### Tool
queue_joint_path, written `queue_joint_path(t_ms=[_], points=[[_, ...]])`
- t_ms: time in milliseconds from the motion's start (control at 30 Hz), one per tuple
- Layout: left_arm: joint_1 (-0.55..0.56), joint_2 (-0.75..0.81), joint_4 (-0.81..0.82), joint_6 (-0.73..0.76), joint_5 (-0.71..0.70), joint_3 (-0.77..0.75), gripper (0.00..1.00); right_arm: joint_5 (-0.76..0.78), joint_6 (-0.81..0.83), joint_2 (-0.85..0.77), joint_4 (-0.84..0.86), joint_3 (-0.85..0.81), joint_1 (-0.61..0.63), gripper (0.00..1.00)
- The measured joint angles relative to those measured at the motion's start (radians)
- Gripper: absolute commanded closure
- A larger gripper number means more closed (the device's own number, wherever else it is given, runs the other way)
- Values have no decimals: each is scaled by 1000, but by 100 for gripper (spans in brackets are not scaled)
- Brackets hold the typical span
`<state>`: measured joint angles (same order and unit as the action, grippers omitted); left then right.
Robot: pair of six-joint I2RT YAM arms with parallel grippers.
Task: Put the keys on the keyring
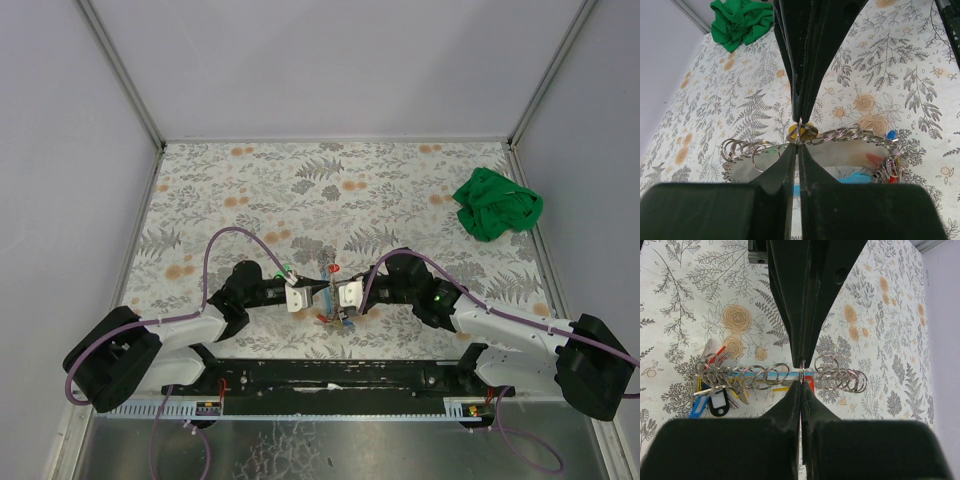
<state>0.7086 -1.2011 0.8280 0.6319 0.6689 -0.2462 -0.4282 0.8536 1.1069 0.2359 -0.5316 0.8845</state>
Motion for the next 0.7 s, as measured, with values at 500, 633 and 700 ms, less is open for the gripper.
queue_joint_path(t_ms=[500,633,700], points=[[4,-2,31,-156,-77,0,100,26,36,-11,-6,6,8,100],[5,-10,51,-209,-99,0,100,44,47,-16,-5,10,14,100],[5,-13,56,-234,-109,0,100,55,55,-16,-4,11,19,100]])
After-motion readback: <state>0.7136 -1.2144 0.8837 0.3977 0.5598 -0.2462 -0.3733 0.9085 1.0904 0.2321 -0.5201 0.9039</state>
